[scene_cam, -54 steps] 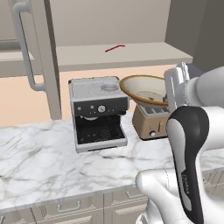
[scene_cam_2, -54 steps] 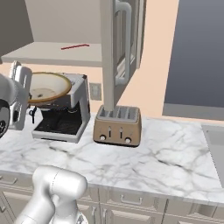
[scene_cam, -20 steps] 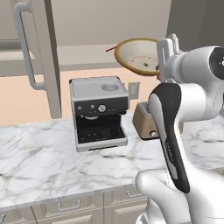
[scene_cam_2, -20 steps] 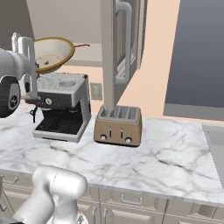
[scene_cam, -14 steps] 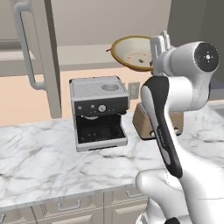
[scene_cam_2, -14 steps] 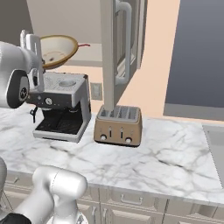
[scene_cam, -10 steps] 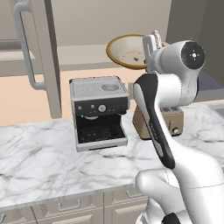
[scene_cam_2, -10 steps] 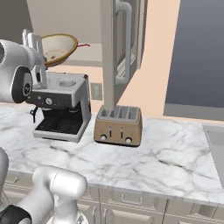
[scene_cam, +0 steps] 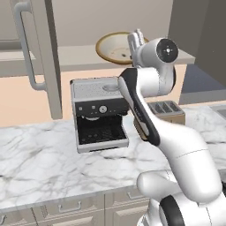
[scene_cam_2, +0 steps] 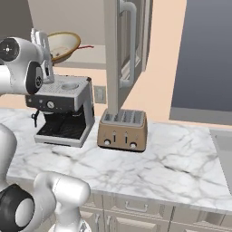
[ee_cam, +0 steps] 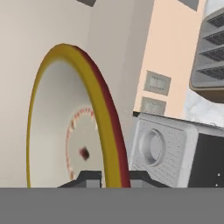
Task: Pick the mug and place it in the sink. Pick the bowl and place it in the open cabinet and then close the cabinet.
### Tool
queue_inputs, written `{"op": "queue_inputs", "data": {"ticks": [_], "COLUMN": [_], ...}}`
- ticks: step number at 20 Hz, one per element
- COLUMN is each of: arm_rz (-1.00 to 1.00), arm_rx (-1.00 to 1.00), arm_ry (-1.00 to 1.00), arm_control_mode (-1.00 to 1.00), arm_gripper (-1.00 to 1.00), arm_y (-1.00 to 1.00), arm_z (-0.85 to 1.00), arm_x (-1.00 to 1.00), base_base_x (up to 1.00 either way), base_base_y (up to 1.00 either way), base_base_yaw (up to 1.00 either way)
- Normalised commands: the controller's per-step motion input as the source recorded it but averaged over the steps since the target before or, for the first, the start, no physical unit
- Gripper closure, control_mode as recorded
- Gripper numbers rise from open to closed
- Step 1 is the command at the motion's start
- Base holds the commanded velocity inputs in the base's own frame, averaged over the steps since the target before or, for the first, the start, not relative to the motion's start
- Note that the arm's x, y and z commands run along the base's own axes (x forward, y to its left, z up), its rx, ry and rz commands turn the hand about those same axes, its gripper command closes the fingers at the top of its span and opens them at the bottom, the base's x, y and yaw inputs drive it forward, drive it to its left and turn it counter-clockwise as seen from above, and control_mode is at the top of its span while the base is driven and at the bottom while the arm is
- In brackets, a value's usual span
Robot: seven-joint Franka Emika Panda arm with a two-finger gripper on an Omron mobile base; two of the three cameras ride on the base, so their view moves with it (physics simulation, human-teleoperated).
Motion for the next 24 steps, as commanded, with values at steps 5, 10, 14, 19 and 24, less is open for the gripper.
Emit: {"op": "queue_inputs", "data": {"ticks": [5, 10, 14, 19, 24], "arm_rz": [0.00, 0.00, 0.00, 0.00, 0.00], "arm_rx": [0.00, 0.03, 0.12, 0.01, -0.02], "arm_ry": [0.00, 0.07, 0.19, 0.05, -0.10], "arm_control_mode": [-1.00, -1.00, -1.00, -1.00, -1.00], "arm_gripper": [1.00, 1.00, 1.00, 1.00, 1.00], "arm_y": [0.23, 0.28, 0.07, 0.10, 0.31], "arm_z": [-0.02, -0.06, 0.00, -0.04, -0.31], "arm_x": [0.66, 0.71, 0.60, 0.43, 0.25], "base_base_x": [0.00, 0.00, 0.00, 0.00, 0.00], "base_base_y": [0.00, 0.00, 0.00, 0.00, 0.00], "base_base_yaw": [0.00, 0.00, 0.00, 0.00, 0.00]}}
